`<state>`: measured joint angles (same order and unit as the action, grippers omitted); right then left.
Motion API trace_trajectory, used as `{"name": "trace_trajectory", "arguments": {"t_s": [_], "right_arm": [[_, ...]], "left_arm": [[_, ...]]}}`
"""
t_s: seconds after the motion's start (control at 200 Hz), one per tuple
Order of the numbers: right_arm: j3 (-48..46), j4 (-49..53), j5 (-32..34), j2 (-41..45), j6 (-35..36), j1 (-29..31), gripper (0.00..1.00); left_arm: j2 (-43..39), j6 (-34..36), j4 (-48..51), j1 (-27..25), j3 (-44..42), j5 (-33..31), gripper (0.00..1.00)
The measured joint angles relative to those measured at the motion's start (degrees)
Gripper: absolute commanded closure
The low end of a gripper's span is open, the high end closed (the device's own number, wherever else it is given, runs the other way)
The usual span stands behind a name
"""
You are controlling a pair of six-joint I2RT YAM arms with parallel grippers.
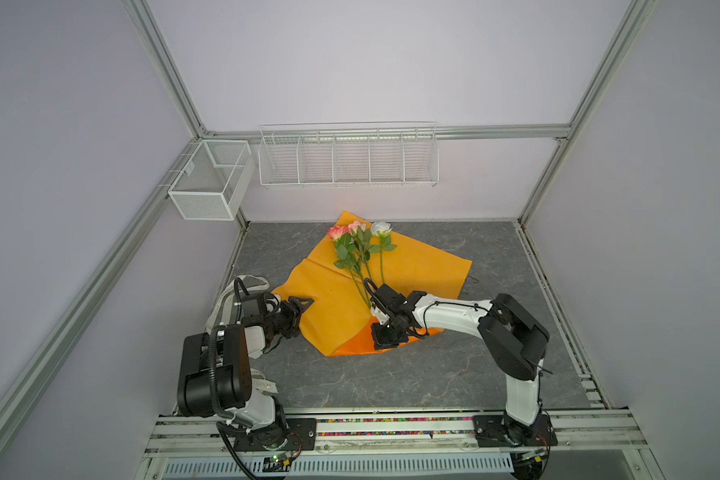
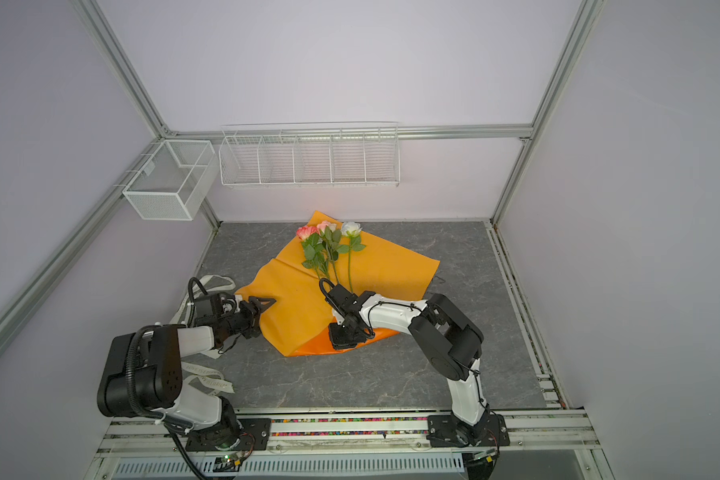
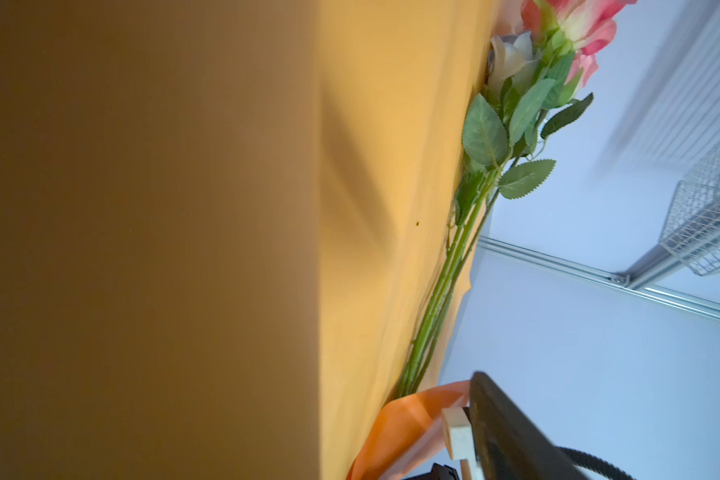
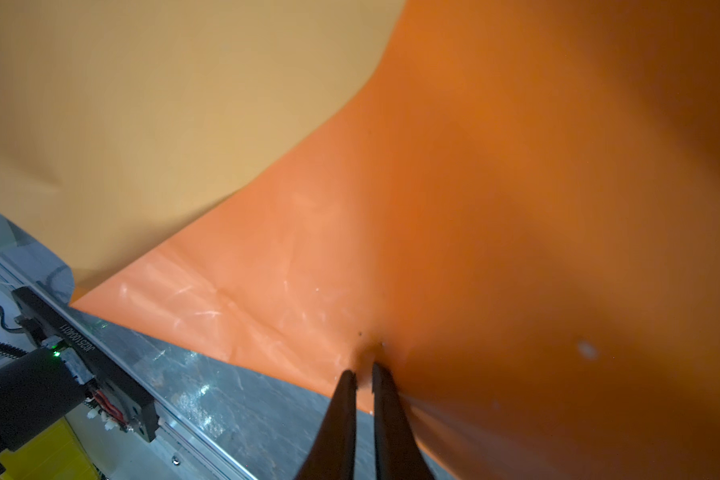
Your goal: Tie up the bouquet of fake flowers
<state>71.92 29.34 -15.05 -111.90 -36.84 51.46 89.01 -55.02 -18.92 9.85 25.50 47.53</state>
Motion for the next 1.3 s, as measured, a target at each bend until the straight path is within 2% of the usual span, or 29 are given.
{"name": "trace_trajectory", "arguments": {"t_s": [0.21,0.305,0.4,0.565,0.865,1.02,1.3], "right_arm": [[0.31,0.31,-0.02,-0.11,-0.02,0.00,0.84],[0.42,0.31,-0.22,-0.13,-0.02,0.02,0.82],[0.42,0.00,-0.70,-0.15,-0.02,0.02,0.80],[0.42,-0.96,-0.94,-0.20,-0.02,0.02,0.80],[0.74,-0.90,-1.07,-0.52,-0.04,0.02,0.81],[0.72,-1.05,-0.98,-0.57,-0.09,0.00,0.83],[-0.55,-3.26,-2.64,-0.42,-0.70,-0.81,0.83]], "left_arm": [[-2.43,-8.74,-11.98,0.00,-4.37,2.34,0.30],[-8.52,-9.07,-9.29,-0.66,-4.98,1.40,0.35],[-15.74,-5.46,-0.61,-2.89,-3.34,-1.33,0.42],[-23.08,-0.07,9.88,-6.03,-0.85,-5.62,0.60],[-22.29,0.87,18.01,-7.93,0.90,-9.70,1.00],[-23.30,0.92,21.55,-11.15,5.70,-12.61,1.00],[-17.75,3.32,28.98,-23.06,18.86,-20.09,1.00]]}}
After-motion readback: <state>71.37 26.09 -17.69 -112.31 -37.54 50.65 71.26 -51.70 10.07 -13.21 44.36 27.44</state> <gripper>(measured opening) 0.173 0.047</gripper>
